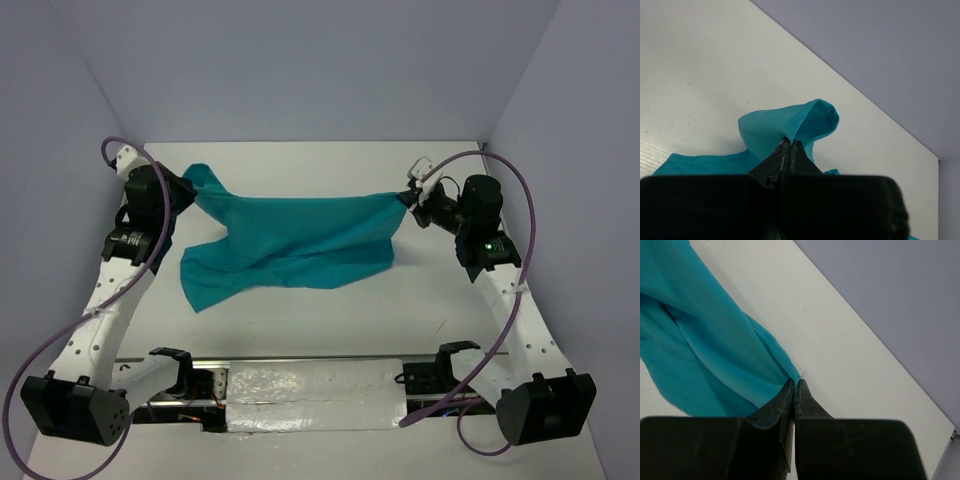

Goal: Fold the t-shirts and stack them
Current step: Flatten out the tshirt

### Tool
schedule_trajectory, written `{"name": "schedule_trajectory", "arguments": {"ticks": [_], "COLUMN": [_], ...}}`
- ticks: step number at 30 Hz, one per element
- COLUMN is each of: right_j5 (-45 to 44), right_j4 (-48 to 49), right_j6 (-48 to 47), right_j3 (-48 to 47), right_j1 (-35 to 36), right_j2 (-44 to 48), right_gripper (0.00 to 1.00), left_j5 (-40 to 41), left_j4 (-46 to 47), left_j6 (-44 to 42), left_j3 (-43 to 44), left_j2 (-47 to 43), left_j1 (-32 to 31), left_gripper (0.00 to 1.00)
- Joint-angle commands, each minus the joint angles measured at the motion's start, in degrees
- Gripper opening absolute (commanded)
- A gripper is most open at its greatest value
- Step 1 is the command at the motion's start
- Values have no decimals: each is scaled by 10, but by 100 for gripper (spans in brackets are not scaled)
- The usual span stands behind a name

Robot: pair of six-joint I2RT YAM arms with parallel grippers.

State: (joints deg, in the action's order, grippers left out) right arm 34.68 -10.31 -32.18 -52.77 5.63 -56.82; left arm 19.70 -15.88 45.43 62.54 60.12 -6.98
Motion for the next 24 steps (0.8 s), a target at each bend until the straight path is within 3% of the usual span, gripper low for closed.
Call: {"name": "schedule_trajectory", "arguments": {"ticks": [1,13,24], "right_j5": [-29,-121,-134], "right_j4": [26,71,70], "right_j6": [36,114,128], "right_j3": [7,-7,-21], "right_j1": [-6,-7,-9], "right_j2": [17,-52,-114], "right_gripper": [0,0,0], "left_j5": [-21,-56,-191], "left_j4": [54,153,219], "left_j6": [26,32,19], "left_j3": [-29,-44,55], "left_j2": [0,72,300], "left_j1": [4,6,7], "left_gripper": [0,0,0]}}
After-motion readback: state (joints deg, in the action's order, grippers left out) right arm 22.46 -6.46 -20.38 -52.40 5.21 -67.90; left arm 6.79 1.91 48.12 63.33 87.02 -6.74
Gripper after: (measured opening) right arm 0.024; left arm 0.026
